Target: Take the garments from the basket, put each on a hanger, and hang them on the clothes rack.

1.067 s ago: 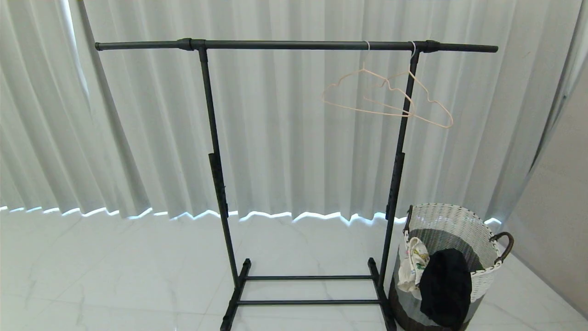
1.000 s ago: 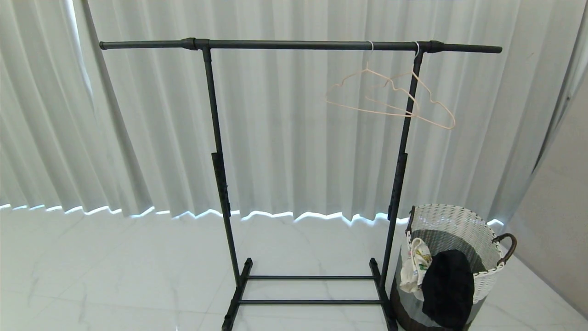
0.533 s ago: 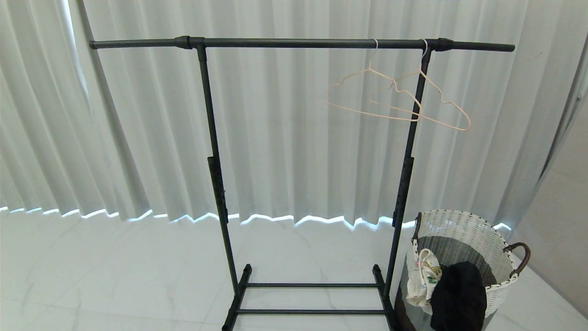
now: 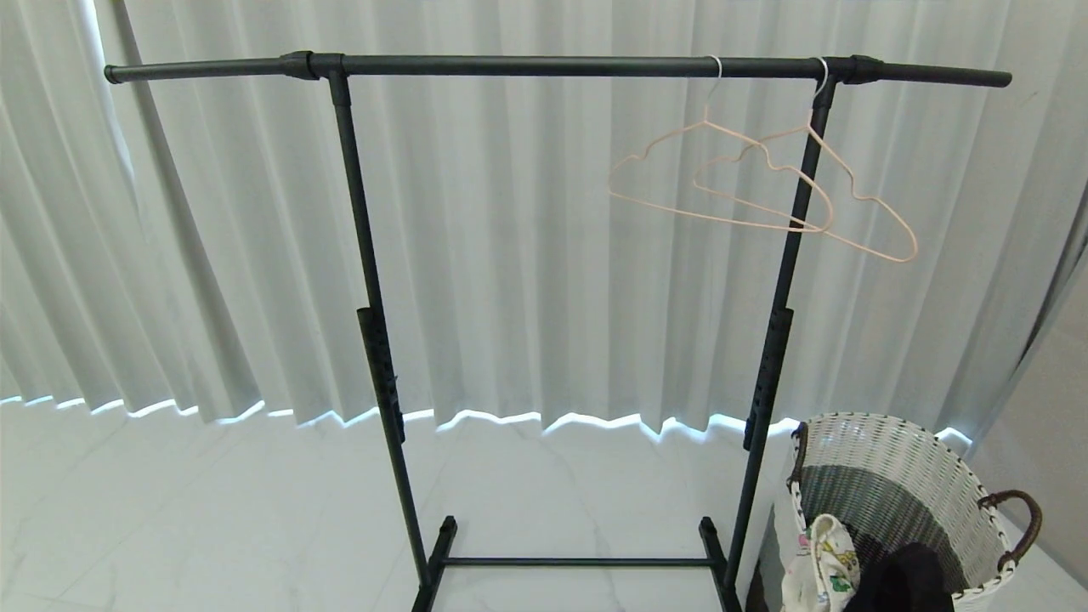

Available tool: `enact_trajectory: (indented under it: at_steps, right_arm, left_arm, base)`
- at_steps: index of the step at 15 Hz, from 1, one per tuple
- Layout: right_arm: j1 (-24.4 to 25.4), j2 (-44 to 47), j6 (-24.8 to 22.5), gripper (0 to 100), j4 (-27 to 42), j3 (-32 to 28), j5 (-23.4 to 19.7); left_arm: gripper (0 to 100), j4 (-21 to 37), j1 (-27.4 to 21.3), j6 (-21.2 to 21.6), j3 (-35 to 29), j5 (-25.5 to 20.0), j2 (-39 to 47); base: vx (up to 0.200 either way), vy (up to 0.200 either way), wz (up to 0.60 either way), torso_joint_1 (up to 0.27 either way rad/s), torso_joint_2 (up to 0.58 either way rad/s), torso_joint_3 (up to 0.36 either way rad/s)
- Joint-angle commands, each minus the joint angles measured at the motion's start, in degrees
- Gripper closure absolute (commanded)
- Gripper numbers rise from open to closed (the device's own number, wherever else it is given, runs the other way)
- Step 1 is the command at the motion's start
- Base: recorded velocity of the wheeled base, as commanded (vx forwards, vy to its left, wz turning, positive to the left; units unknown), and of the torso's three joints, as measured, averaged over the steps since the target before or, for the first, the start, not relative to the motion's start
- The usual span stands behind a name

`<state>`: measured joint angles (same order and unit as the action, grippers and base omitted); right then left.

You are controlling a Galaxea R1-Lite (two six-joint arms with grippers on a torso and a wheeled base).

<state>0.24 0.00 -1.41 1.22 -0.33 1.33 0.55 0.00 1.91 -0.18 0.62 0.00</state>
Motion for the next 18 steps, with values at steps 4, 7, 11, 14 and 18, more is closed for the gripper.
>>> enact_trajectory:
  at_steps: [4,7,11,14,18]
  right_arm:
    - [0.02,0.00,0.01,0,0.01,-0.02,-0.01]
    - [0.02,0.00,0.10,0,0.01,-0.02,-0.01]
    - [0.02,0.00,0.27,0,0.01,-0.02,-0.01]
    - [0.11,0.00,0.36,0,-0.08,-0.02,-0.01]
    - [0.64,1.41,-0.17,0,-3.15,-3.63,-2.65]
  left_arm:
    - [0,-0.02,0.09,0.20,0.01,-0.01,0.00]
    - [0,-0.02,0.00,0.02,0.01,0.08,0.00]
    - [0,-0.02,0.00,0.11,0.01,-0.01,0.00]
    - [0,-0.02,0.00,-1.74,0.01,0.08,0.00]
    - [0,-0.02,0.00,-1.47,0.01,0.08,0.00]
  base:
    - [0.000,0.000,0.00,0.000,0.00,0.000]
    - [0.200,0.000,0.00,-0.002,0.00,0.001]
    - [0.000,0.000,0.00,0.000,0.00,0.000]
    - [0.000,0.000,0.00,0.000,0.00,0.000]
    - [0.000,0.000,0.00,0.000,0.00,0.000]
